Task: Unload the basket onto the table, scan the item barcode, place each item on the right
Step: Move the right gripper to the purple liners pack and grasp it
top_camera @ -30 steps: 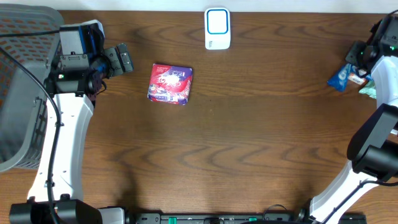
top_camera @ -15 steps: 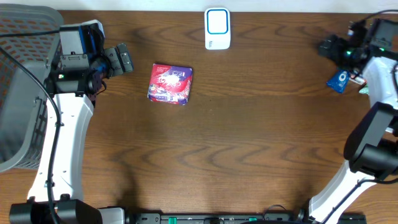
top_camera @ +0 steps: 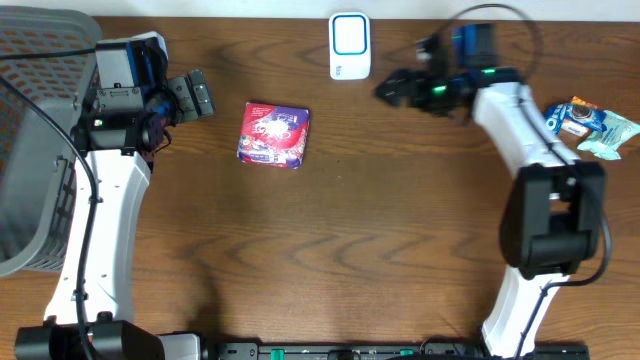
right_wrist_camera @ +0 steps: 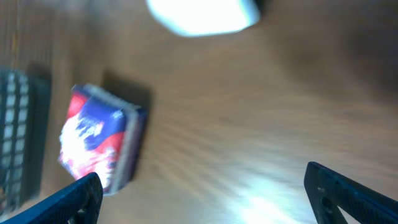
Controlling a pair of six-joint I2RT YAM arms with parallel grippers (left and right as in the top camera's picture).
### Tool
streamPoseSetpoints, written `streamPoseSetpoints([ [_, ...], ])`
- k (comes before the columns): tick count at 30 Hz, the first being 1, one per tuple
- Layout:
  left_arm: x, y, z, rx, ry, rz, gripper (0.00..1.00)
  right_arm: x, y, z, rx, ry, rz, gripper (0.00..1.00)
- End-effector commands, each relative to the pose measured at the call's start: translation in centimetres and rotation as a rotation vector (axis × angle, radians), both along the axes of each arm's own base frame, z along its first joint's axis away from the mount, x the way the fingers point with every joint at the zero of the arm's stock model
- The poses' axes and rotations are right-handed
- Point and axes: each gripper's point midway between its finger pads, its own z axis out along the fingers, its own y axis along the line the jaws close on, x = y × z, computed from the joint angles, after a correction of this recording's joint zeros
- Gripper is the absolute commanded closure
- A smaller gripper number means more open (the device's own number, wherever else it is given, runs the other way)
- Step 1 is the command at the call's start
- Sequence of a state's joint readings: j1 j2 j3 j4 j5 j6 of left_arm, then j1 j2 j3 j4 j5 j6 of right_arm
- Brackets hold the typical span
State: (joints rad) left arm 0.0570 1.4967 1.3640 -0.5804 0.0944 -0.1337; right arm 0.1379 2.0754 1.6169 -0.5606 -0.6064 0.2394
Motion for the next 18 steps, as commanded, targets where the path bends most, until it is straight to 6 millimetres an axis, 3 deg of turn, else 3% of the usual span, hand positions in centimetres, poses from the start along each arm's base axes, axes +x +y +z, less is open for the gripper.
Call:
streamPoseSetpoints([
  [1,0.0,0.2,-0.5,0.008,0.013,0.006,0.02,-1.8,4.3,-0.8,0.007,0.062,0.022,0.01],
  [4,0.0,0.2,-0.4,0.008,0.013,0.006,0.02,-3.2,7.8,-0.9,0.002,0.081,0.046,0.01],
  [6,0.0,0.2,-0.5,0.008,0.013,0.006,0.02,-3.7,9.0,-1.3,-0.021,0.115,0.001,0.01],
  [8,0.0,0.2,-0.4,0.008,0.013,0.006,0.02,-4.1,9.9,-1.7,-0.047,0.131,-0.037,0.01],
  [13,0.0,0.2,-0.5,0.008,0.013,0.006,0.02,-5.0,11.6,-2.4,-0.064,0.179,-0.108,0.15],
  [18,0.0,0.2,-0.5,0.008,0.013,0.006,0.02,-5.8,12.9,-3.8,-0.064,0.225,-0.114,0.16],
])
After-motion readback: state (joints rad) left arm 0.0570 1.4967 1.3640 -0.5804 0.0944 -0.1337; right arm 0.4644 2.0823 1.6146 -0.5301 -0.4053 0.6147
